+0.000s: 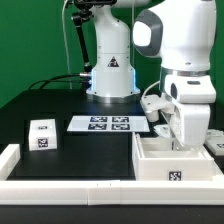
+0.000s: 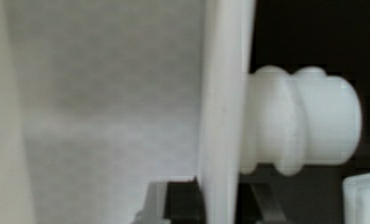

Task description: Assemble cabinet

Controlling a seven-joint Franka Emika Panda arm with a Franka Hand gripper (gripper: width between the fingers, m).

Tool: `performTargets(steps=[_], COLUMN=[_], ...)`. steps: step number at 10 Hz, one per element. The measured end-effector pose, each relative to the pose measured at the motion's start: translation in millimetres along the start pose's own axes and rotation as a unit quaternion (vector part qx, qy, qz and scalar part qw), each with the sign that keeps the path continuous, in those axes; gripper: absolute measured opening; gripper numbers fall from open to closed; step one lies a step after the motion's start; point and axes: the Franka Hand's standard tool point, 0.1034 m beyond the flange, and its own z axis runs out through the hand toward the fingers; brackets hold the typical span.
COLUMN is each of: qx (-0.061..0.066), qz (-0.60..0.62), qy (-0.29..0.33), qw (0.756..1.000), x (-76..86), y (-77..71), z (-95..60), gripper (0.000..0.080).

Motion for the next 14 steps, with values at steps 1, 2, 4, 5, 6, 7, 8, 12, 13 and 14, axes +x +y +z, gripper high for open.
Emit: performTargets(steps=[1, 2, 4, 5, 6, 7, 8, 12, 13, 14], qx=[0.0, 0.0, 0.0, 0.0, 0.0, 0.0, 0.0, 0.0, -0.005, -0.01], qz=[-0.001, 0.002, 0.002, 0.002, 0.002, 0.002, 0.002, 0.002, 0.002, 0.002], qy=[0.0, 0.0, 0.0, 0.0, 0.0, 0.0, 0.0, -0.001, -0.002, -0.003], qw=[1.0, 1.0, 1.0, 1.0, 1.0, 1.0, 1.0, 1.0, 1.0, 1.0], x=[-2.8, -6.2, -6.2, -6.3, -6.3, -6.4, -6.4, -6.9, -8.3, -7.7], y=[0.5, 1.2, 1.0, 1.0, 1.0, 1.0, 1.0, 1.1, 0.2, -2.2], z=[0.0, -0.1, 0.2, 0.2, 0.2, 0.2, 0.2, -1.0, -10.5, -20.0], gripper=[0.0041, 0.004, 0.0111, 0.0111, 0.0295, 0.0295, 0.0478, 0.0786, 0.0797, 0.0797])
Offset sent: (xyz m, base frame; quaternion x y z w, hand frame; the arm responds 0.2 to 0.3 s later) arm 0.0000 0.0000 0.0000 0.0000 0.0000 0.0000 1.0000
